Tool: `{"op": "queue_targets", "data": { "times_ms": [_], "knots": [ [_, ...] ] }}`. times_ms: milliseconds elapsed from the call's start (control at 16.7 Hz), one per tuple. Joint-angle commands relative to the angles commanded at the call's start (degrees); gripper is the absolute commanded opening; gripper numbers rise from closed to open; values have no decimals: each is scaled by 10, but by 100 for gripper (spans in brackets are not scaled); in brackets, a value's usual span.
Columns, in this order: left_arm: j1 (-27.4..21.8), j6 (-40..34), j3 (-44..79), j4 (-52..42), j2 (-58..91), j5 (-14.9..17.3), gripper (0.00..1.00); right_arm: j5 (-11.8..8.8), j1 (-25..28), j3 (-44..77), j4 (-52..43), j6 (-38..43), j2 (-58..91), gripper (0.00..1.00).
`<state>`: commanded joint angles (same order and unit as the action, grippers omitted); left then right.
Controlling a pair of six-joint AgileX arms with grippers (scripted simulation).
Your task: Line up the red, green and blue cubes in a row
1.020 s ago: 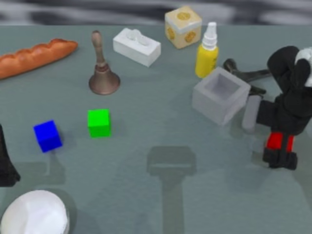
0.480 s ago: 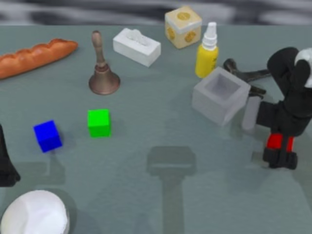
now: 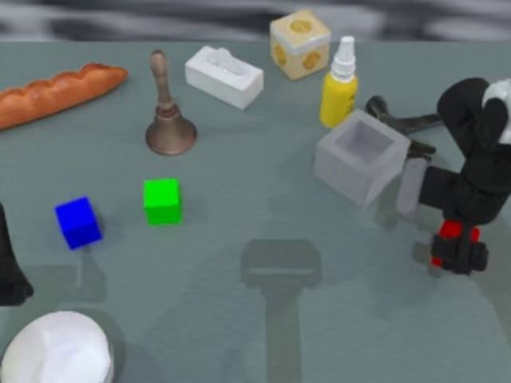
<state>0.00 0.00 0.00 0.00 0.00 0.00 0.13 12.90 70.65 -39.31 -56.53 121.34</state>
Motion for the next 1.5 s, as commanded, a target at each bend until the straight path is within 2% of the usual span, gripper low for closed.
{"op": "queue_targets", "data": {
  "times_ms": [360, 420, 600, 960, 1260, 1380, 1500],
  "knots": [
    [0, 0, 0, 0, 0, 0, 100, 0, 0, 0, 0, 0, 0, 0],
    [0, 0, 0, 0, 0, 0, 100, -5, 0, 2, -22, 11, -23, 0],
    [0, 0, 0, 0, 0, 0, 100, -5, 2, 18, -45, 8, -33, 0],
    [0, 0, 0, 0, 0, 0, 100, -6, 5, 73, -160, 9, -88, 0],
    [0, 0, 0, 0, 0, 0, 100, -6, 4, 76, -165, 10, -89, 0],
    [0, 0, 0, 0, 0, 0, 100, -5, 23, 96, -174, 20, -77, 0],
    [0, 0, 0, 0, 0, 0, 100, -5, 67, 139, -193, 40, -51, 0]
  ]
}}
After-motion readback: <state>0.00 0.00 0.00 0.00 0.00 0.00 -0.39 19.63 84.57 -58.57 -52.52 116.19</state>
